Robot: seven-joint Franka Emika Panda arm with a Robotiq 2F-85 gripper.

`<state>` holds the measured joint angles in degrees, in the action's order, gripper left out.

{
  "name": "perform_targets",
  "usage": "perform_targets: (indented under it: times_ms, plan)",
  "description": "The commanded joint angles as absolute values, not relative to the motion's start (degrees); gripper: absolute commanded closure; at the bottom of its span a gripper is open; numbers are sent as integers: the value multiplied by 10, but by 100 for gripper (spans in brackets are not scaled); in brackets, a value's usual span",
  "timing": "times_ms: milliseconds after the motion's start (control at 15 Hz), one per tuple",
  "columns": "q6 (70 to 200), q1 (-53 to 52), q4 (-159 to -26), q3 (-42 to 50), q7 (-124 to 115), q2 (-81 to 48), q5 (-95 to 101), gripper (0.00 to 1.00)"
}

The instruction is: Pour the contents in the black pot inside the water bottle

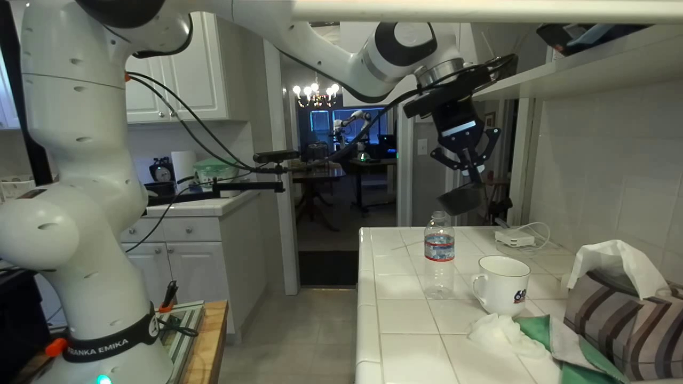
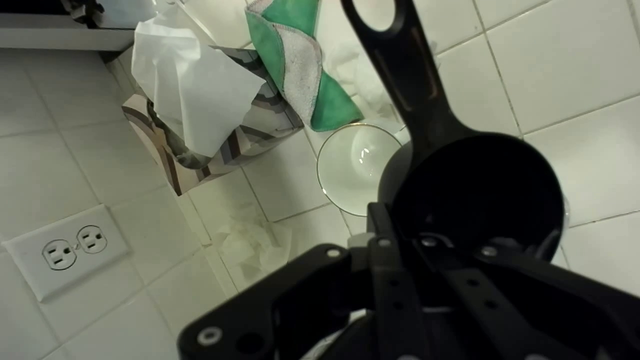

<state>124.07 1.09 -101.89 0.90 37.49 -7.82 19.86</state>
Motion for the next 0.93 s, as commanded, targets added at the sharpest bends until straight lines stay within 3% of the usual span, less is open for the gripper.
perform_targets:
  times_ms: [0,867]
  plan:
    - [1253,7,-1042,7,355,-59,224,99]
    - [1256,1,-1045,6,331,-57,258,99]
